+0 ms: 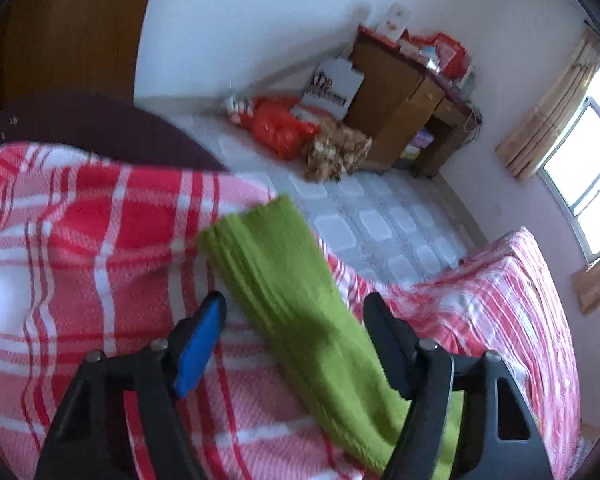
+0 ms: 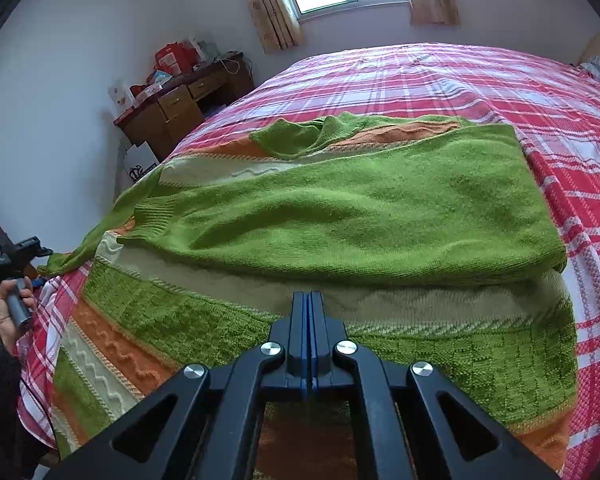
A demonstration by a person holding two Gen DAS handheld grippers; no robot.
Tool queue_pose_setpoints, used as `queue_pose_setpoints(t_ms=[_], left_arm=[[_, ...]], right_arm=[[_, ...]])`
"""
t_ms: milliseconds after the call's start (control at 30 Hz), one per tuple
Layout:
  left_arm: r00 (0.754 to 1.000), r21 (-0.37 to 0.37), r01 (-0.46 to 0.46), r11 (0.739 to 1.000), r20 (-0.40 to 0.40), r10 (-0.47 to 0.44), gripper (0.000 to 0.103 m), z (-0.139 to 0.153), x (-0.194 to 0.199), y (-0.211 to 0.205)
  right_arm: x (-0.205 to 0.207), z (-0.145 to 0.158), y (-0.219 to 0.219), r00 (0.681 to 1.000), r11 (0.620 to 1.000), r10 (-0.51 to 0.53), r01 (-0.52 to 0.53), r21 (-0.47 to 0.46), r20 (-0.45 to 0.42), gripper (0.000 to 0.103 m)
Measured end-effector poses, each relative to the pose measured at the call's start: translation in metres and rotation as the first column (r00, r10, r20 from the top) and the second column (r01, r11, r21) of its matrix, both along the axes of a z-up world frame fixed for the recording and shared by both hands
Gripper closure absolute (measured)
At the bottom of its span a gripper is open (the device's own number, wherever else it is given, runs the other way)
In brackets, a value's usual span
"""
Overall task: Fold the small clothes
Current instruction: 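Grasp the other green sleeve cuff with the left tool, then lay the sleeve across the sweater body and open the left tool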
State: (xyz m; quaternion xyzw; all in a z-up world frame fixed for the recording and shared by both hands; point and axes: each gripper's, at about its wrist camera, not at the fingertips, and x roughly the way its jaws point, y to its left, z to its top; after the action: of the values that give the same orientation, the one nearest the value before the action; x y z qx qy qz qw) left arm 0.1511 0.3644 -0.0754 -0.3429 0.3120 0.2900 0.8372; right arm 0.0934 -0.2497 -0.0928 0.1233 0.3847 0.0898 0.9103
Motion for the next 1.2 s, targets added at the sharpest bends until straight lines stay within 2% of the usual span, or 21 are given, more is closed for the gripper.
queue_pose_setpoints(t_ms=[33, 67, 100, 133, 167, 200, 233, 367, 433, 500, 567, 633, 733, 767, 800, 900, 933, 1000, 1067, 1133, 1200], left_arm=[[1.0, 0.008, 0.002, 1.0, -0.01, -0.002, 0.031, 0.0, 0.004, -0.002], [1.0, 0.023, 0.003, 1.0, -0.014, -0.002, 0.036, 0.0, 0.005, -0.002], [1.0, 0.031, 0.007, 1.0, -0.016, -0.006, 0.051, 0.002, 0.006, 0.001], [1.0, 0.035, 0.021, 0.999, -0.024, -0.02, 0.059, 0.001, 0.01, -0.001], [0.999, 0.063, 0.018, 0.998, -0.035, -0.016, 0.073, 0.002, 0.01, -0.002], [0.999, 0.059, 0.033, 0.998, -0.033, -0.031, 0.09, 0.002, 0.008, 0.0], [0.999, 0.041, 0.049, 0.998, -0.023, -0.048, 0.091, 0.001, 0.006, 0.003], [0.999, 0.064, 0.052, 0.997, -0.008, -0.052, 0.094, 0.008, 0.004, 0.003], [0.997, 0.117, 0.071, 0.991, 0.014, -0.073, 0.095, 0.02, 0.005, -0.008], [0.99, 0.203, 0.12, 0.972, 0.044, -0.132, 0.095, 0.041, 0.006, -0.033], [0.97, 0.293, 0.195, 0.936, 0.085, -0.228, 0.095, 0.066, 0.008, -0.071], [0.935, 0.364, 0.277, 0.889, 0.111, -0.337, 0.095, 0.086, 0.009, -0.115], [0.857, 0.461, 0.402, 0.791, 0.115, -0.503, 0.095, 0.106, 0.006, -0.194], [0.824, 0.496, 0.443, 0.747, 0.105, -0.557, 0.095, 0.108, 0.004, -0.226], [0.797, 0.511, 0.476, 0.715, 0.093, -0.597, 0.095, 0.108, 0.003, -0.249], [0.694, 0.505, 0.608, 0.612, 0.036, -0.719, 0.095, 0.092, -0.001, -0.324], [0.675, 0.503, 0.632, 0.59, 0.017, -0.737, 0.095, 0.085, -0.002, -0.34], [0.624, 0.485, 0.697, 0.528, -0.048, -0.78, 0.095, 0.063, -0.002, -0.38], [0.59, 0.465, 0.743, 0.481, -0.118, -0.798, 0.095, 0.043, -0.001, -0.406], [0.571, 0.447, 0.773, 0.451, -0.179, -0.801, 0.095, 0.028, 0.001, -0.422], [0.56, 0.409, 0.795, 0.447, -0.215, -0.8, 0.093, 0.025, 0.006, -0.423]], right_arm=[[0.0, 0.0, -0.001, 1.0, 1.0, -0.002, 0.002, 0.006, -0.001, 0.102], [0.0, 0.0, -0.001, 1.0, 1.0, -0.003, 0.003, 0.011, -0.001, 0.102], [0.0, -0.001, -0.002, 1.0, 1.0, -0.003, 0.003, 0.014, -0.001, 0.102], [0.0, -0.001, -0.002, 1.0, 1.0, -0.004, 0.004, 0.014, -0.001, 0.102], [0.0, -0.001, -0.002, 1.0, 1.0, -0.004, 0.004, 0.014, -0.001, 0.102], [0.0, -0.001, -0.002, 1.0, 1.0, -0.004, 0.004, 0.014, 0.0, 0.102], [0.0, -0.001, -0.002, 1.0, 1.0, -0.004, 0.004, 0.014, -0.001, 0.102], [0.0, -0.001, -0.002, 1.0, 1.0, -0.003, 0.003, 0.021, 0.0, 0.102], [0.0, -0.001, -0.003, 1.0, 1.0, -0.003, 0.003, 0.022, 0.0, 0.102], [0.0, -0.001, -0.003, 1.0, 1.0, -0.002, 0.002, 0.023, 0.001, 0.102], [0.0, -0.002, -0.004, 1.0, 1.0, -0.003, 0.003, 0.031, 0.001, 0.102], [0.0, -0.001, -0.005, 1.0, 0.999, -0.003, 0.003, 0.043, 0.001, 0.102], [0.0, -0.002, -0.006, 1.0, 0.999, -0.003, 0.003, 0.054, 0.002, 0.102], [0.0, -0.002, -0.006, 1.0, 0.999, -0.003, 0.003, 0.053, 0.003, 0.102], [0.0, -0.002, -0.006, 1.0, 0.999, -0.003, 0.003, 0.052, 0.002, 0.102], [0.0, -0.002, -0.008, 1.0, 0.998, -0.002, 0.002, 0.058, 0.003, 0.102], [0.001, -0.003, -0.009, 1.0, 0.998, -0.002, 0.002, 0.065, 0.003, 0.102], [0.001, -0.003, -0.011, 1.0, 0.997, -0.002, 0.002, 0.076, 0.004, 0.102], [0.001, -0.004, -0.012, 1.0, 0.996, -0.002, 0.001, 0.087, 0.004, 0.102], [0.002, -0.004, -0.014, 1.0, 0.996, -0.001, 0.0, 0.095, 0.004, 0.102], [0.002, -0.005, -0.014, 1.0, 0.995, 0.0, 0.0, 0.1, 0.004, 0.102]])
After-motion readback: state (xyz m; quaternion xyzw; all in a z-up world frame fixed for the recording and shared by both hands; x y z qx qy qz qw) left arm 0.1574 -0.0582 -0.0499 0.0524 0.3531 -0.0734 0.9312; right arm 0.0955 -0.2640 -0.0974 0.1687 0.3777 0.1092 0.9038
